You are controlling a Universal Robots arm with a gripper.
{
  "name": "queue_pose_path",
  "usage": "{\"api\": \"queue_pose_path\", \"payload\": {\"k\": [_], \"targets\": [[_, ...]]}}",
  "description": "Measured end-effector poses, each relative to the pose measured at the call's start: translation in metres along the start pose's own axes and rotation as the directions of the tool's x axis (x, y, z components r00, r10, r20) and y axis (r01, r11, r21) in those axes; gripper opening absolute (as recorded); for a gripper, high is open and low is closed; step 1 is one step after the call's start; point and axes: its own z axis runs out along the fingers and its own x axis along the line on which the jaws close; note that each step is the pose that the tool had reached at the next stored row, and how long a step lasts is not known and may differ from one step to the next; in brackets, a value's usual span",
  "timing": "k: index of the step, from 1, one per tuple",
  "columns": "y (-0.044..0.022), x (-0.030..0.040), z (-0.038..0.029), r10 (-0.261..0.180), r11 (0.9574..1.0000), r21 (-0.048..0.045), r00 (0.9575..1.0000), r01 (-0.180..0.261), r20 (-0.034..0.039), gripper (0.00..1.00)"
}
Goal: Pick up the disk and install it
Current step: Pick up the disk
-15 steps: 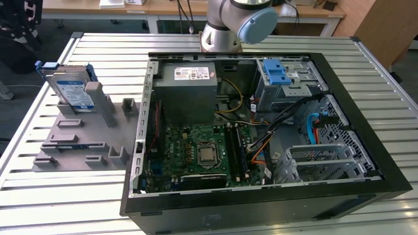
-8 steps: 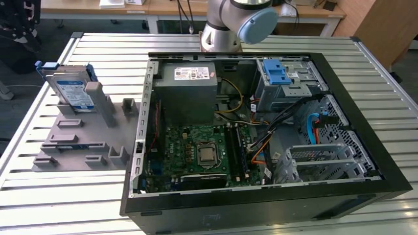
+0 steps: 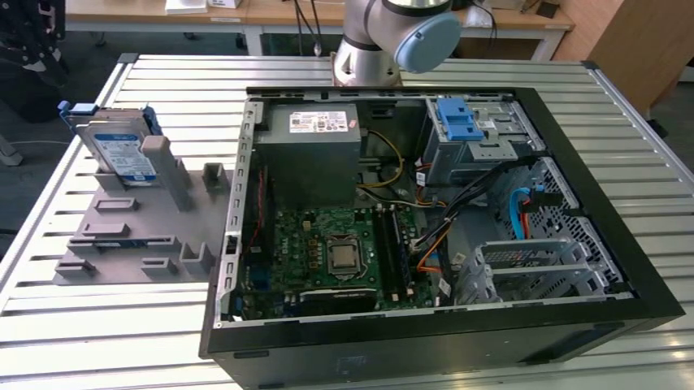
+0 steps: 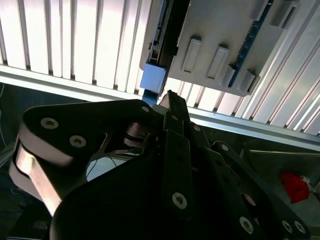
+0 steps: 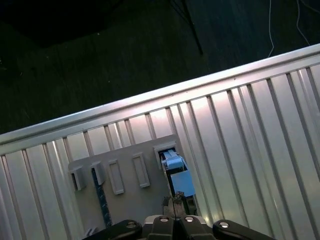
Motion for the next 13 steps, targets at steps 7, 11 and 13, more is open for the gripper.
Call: {"api": "queue_pose_path", "payload": {"k": [7,11,13], "targets": [[0.0001,0.0000,0.0001,-0.018,0.9998,-0.0002,0.9998,0.018,-0.0005,0.11],[0.0001,0.0000,0.0000,-0.018,0.9998,-0.0002,0.9998,0.018,-0.0005,0.11],[0.0001,0.0000,0.0000,-0.020,0.9998,-0.0002,0.9998,0.020,-0.0006,0.11]]}}
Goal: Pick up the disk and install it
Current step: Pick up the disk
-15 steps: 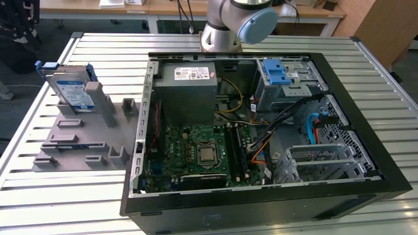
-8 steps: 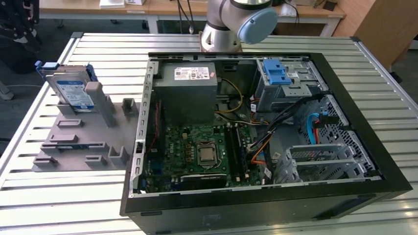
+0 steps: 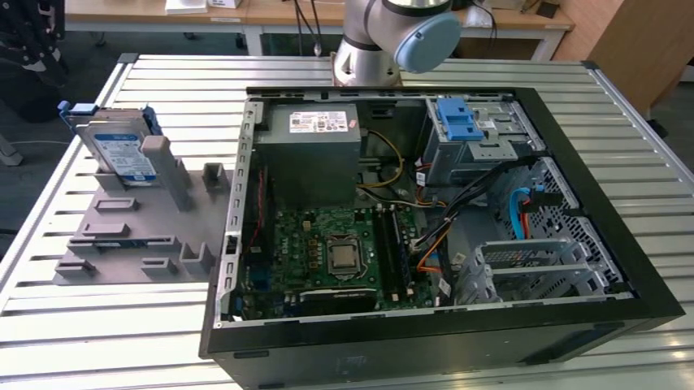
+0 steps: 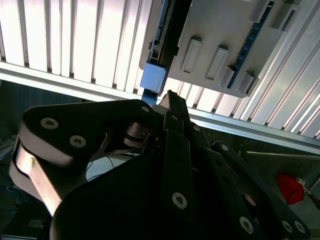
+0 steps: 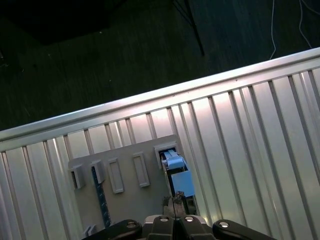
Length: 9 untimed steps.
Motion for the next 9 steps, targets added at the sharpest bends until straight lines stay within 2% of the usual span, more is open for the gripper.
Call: {"api": "queue_pose_path", "payload": {"k": [9], "targets": [[0.0000,0.0000,0.0000,0.000,1.0000,0.0000,1.0000,0.000,0.0000,0.11]]}}
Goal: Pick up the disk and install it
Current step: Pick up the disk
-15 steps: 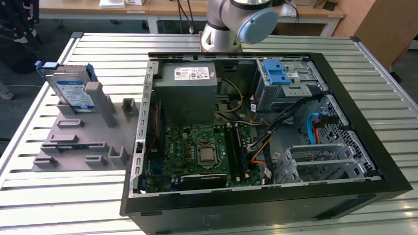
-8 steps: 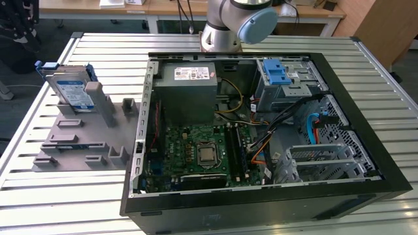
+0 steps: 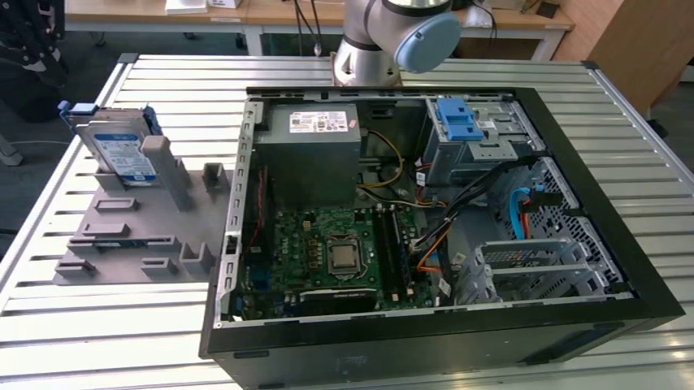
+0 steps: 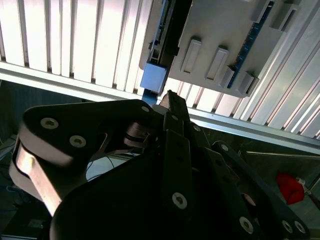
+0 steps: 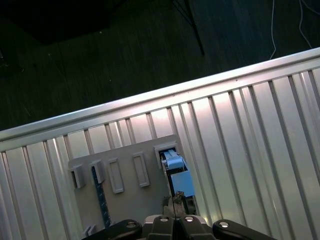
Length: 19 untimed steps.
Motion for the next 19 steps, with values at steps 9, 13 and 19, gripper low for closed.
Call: {"api": "queue_pose_path", "payload": {"k": [9,13,19], "targets": [[0.0000,0.0000,0.0000,0.000,1.0000,0.0000,1.0000,0.000,0.0000,0.29],[0.0000,0.0000,0.0000,0.000,1.0000,0.0000,1.0000,0.000,0.0000,0.41],[0.0000,0.0000,0.0000,0.000,1.0000,-0.0001,1.0000,0.000,0.0002,0.59]]}}
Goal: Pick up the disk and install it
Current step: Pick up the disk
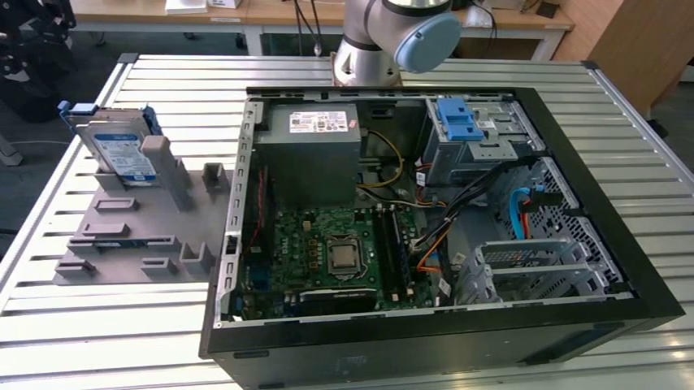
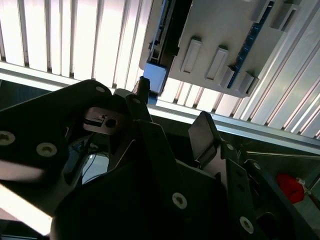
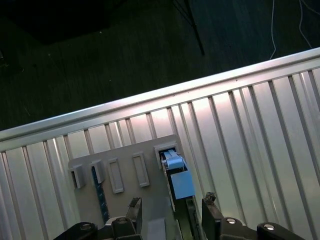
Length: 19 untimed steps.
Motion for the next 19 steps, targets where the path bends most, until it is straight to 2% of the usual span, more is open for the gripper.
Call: {"api": "queue_pose_path", "payload": {"k": [3,7,9,11,14,15,19], "targets": [[0.0000,0.0000,0.0000,-0.001,1.0000,-0.0001,1.0000,0.001,0.0001,0.59],[0.0000,0.0000,0.0000,-0.050,0.9988,-0.0005,0.9988,0.050,-0.0003,0.59],[-0.0001,0.0000,0.0001,-0.057,0.9984,0.0012,0.9984,0.057,-0.0001,0.59],[0.0000,0.0000,0.0001,-0.063,0.9980,0.0061,0.9980,0.063,0.0008,0.59],[0.0000,0.0000,0.0004,-0.077,0.9968,0.0216,0.9971,0.076,0.0036,0.59],[-0.0001,0.0000,0.0004,-0.080,0.9965,0.0239,0.9968,0.080,0.0040,0.59],[0.0000,0.0000,0.0005,-0.083,0.9963,0.0241,0.9965,0.083,0.0041,0.59]]}}
